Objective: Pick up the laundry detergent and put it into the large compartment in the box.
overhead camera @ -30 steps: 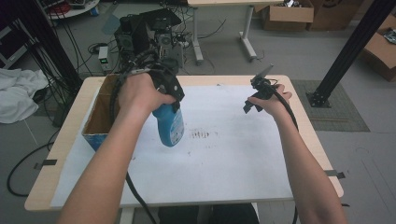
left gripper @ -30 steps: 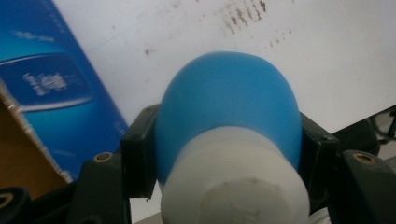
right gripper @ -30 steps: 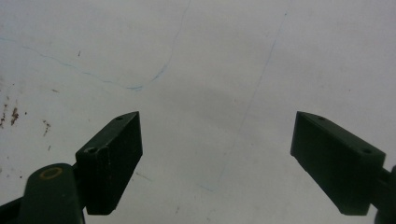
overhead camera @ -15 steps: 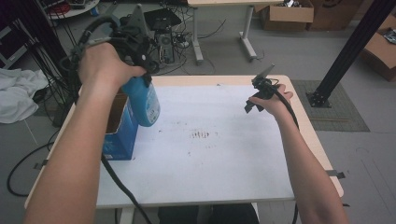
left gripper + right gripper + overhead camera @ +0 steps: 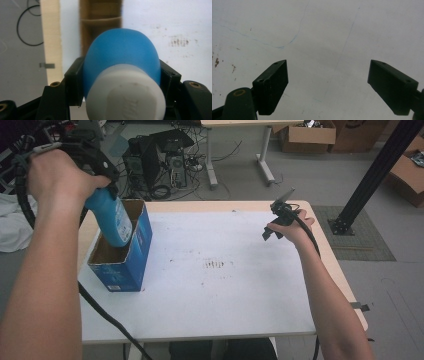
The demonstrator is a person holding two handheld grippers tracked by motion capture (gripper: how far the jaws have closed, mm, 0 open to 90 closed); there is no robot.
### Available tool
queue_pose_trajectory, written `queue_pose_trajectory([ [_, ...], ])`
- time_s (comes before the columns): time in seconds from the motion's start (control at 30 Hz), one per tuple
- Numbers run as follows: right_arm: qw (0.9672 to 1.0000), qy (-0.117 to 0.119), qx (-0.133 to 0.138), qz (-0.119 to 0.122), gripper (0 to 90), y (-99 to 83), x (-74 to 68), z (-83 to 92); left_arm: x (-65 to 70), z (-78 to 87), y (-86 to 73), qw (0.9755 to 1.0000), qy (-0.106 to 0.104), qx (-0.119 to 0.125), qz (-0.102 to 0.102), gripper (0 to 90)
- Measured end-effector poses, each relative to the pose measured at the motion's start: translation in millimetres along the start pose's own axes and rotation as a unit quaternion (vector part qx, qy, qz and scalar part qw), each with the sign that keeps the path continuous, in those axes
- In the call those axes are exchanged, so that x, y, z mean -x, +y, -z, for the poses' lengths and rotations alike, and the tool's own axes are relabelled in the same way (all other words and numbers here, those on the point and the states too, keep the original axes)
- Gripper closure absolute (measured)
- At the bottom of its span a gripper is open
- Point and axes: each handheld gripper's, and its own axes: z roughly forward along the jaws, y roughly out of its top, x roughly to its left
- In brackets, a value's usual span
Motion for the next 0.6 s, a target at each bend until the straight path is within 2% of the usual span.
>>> queue_pose_trajectory([
  [0.1, 1.0, 0.0, 0.0, 0.004, 16.9, 0.0, -0.3, 0.2, -7.4, -1.0, -0.9, 0.9999, 0.009, -0.003, 0.007, 38.3],
  [0.3, 1.0, -0.001, 0.003, 0.002, 16.9, -0.1, -0.4, 2.0, -16.3, -4.5, -1.4, 0.9999, 0.004, -0.003, 0.012, 38.3],
  [0.6, 1.0, -0.002, 0.001, 0.003, 16.9, -0.1, -2.0, 1.7, -16.0, -19.8, 0.5, 0.9998, 0.015, -0.007, 0.011, 38.3],
])
